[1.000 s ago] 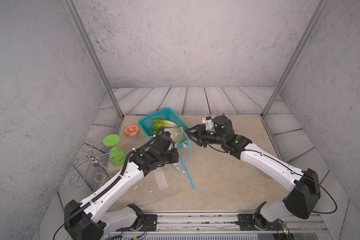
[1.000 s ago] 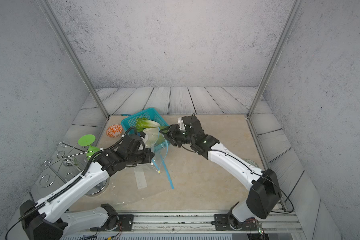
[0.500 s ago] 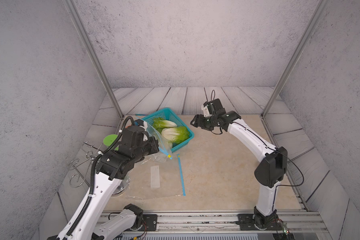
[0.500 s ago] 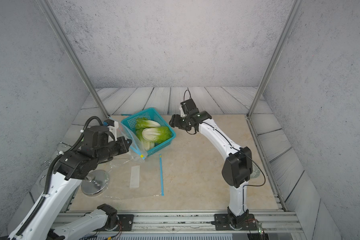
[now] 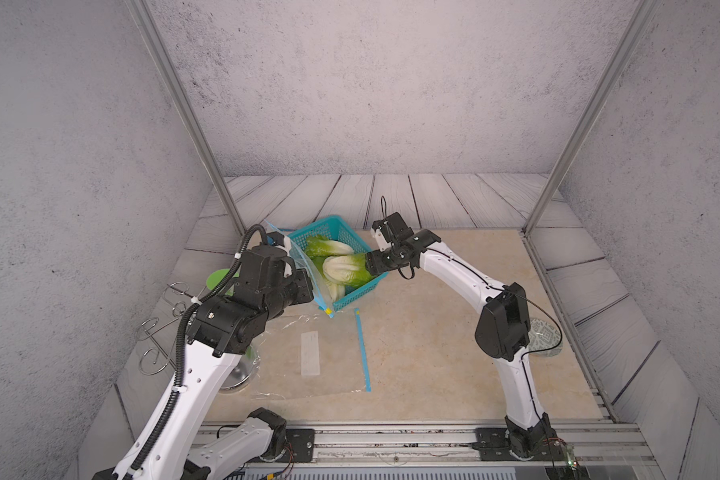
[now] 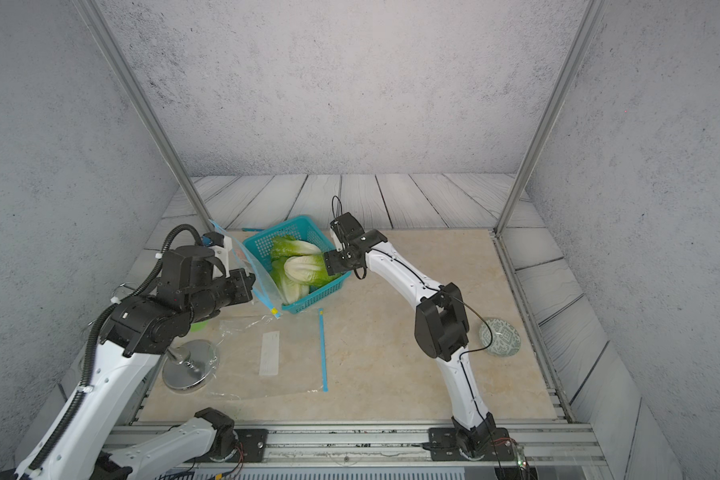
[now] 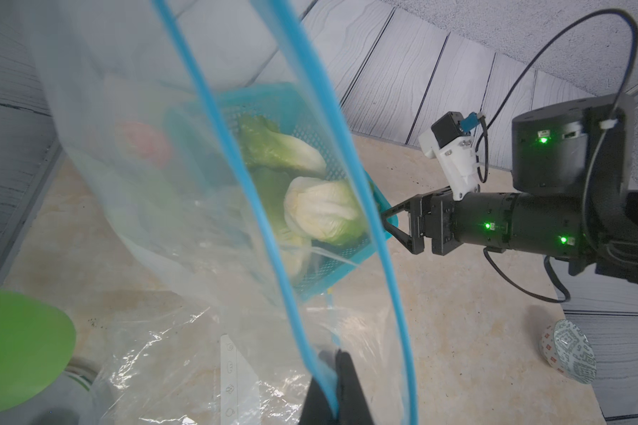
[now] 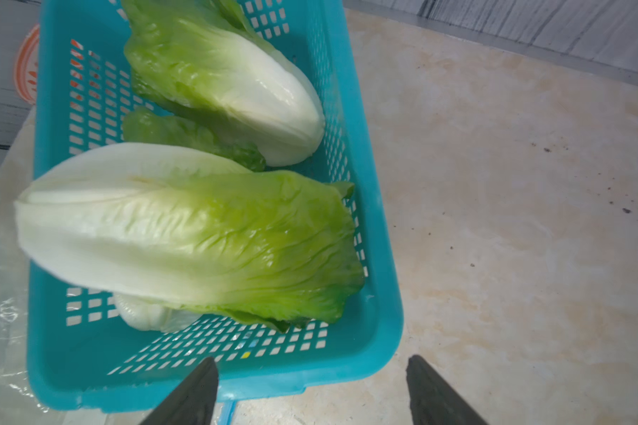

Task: Put the chinese cabbages into a zipper bag and zip it
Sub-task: Move the basket to the center of the board.

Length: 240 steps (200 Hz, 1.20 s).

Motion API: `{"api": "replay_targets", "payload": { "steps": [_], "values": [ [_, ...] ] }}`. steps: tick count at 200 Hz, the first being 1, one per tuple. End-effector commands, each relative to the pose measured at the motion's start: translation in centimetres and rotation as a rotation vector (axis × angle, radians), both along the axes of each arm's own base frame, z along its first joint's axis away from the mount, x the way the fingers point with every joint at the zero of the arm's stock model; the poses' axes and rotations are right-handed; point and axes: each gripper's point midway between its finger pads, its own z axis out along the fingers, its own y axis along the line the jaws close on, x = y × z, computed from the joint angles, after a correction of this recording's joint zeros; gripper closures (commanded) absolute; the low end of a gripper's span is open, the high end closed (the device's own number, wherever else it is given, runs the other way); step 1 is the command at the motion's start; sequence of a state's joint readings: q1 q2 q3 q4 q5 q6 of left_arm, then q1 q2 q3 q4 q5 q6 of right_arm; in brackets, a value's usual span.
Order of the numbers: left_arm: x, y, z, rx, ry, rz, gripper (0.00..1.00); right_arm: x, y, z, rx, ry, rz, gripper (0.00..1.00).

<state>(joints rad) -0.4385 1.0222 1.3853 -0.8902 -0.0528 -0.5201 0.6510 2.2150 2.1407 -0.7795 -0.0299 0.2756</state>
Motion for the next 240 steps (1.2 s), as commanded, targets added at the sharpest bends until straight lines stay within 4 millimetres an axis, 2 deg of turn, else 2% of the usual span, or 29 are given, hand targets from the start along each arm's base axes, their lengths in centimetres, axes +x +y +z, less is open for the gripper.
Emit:
{"api": "replay_targets", "payload": {
  "steps": [1,21,43,67,82,124,175,194,214,227,240],
  "values": [
    [0.3,-0.1,0.0,0.002,-0.006,-0.008,1.0,0.7,-2.3,-5.3,-0.153,0.075,-0.046,0.2],
    [0.3,-0.2,0.2,0.001,-0.013,-0.015,1.0,1.0,-2.8,-7.2,-0.187,0.091,-0.06,0.21],
    [0.1,-0.1,0.3,-0.001,-0.021,-0.016,1.0,1.7,-4.2,-8.6,-0.233,0.107,-0.097,0.21],
    [0.1,-0.1,0.2,-0.004,-0.028,-0.017,1.0,2.3,-6.3,-9.5,-0.279,0.126,-0.15,0.22],
    [0.2,-0.1,0.1,0.003,-0.026,-0.02,1.0,2.1,-8.0,-9.2,-0.333,0.128,-0.175,0.23],
    [0.9,-0.7,-0.4,0.023,-0.014,-0.046,1.0,0.2,-15.1,-7.5,-0.401,0.144,-0.28,0.23],
    [1.9,-3.6,-1.8,-0.002,0.028,-0.179,1.0,-4.9,-24.6,-7.4,-0.47,0.202,-0.412,0.23],
    [2.0,-5.8,-2.9,-0.05,0.042,-0.286,1.0,-6.2,-26.3,-5.6,-0.485,0.17,-0.425,0.21],
    [1.7,-8.3,-4.3,-0.121,0.059,-0.405,1.0,-7.1,-26.4,-2.4,-0.445,0.102,-0.401,0.17],
    [1.6,-9.0,-5.4,-0.128,0.073,-0.449,1.0,-7.8,-26.4,-0.3,-0.41,0.032,-0.373,0.16],
    [1.4,-9.3,-6.2,-0.106,0.071,-0.481,1.0,-8.8,-25.5,1.2,-0.364,-0.033,-0.267,0.16]
  ]
}}
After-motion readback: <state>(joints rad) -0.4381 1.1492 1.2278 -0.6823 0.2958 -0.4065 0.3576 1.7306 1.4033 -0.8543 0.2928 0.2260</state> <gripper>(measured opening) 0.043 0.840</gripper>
